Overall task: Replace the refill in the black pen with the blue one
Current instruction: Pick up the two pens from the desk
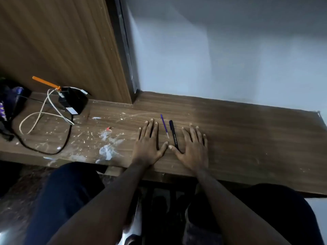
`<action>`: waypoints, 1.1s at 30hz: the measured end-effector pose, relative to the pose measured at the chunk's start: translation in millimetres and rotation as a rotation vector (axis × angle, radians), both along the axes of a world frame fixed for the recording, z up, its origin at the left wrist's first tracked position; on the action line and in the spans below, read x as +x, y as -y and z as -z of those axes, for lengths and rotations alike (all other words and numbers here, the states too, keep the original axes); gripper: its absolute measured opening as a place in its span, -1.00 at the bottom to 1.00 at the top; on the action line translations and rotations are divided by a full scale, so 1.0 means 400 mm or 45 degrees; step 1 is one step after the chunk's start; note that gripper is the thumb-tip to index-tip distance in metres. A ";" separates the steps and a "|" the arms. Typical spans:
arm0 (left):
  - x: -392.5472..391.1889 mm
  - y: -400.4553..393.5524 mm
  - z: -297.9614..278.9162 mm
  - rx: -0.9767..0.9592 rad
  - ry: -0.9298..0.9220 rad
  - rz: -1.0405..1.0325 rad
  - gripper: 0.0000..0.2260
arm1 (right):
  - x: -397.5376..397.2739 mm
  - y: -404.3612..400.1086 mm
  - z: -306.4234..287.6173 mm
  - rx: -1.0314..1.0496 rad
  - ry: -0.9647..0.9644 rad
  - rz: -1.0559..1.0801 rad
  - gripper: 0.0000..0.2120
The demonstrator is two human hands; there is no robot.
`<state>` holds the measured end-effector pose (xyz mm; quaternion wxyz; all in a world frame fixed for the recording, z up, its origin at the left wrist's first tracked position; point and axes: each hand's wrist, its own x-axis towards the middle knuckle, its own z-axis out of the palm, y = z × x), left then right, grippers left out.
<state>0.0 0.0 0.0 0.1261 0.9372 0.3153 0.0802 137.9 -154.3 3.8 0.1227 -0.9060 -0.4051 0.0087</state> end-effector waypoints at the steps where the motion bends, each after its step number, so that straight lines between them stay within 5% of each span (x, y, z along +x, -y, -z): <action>1: 0.000 0.001 0.004 0.004 -0.006 0.004 -0.14 | 0.000 0.002 0.001 -0.015 -0.023 -0.001 -0.12; 10: -0.007 0.001 -0.005 0.030 0.004 -0.035 -0.16 | -0.011 0.012 -0.008 0.106 0.077 -0.003 -0.55; 17: 0.021 -0.022 -0.062 -0.263 -0.182 0.016 -0.17 | -0.022 0.002 -0.045 0.170 -0.012 0.170 -0.83; 22: 0.074 -0.047 -0.180 -0.598 0.139 -0.248 -0.69 | 0.007 -0.015 -0.118 0.357 -0.451 0.345 -0.74; 27: 0.128 -0.009 -0.200 -1.426 0.580 -0.427 -0.61 | -0.002 0.005 -0.202 0.296 -0.753 0.261 -0.73; 33: 0.133 -0.011 -0.192 -1.481 0.702 -0.384 -0.75 | -0.001 -0.025 -0.209 0.209 -1.280 0.168 -0.84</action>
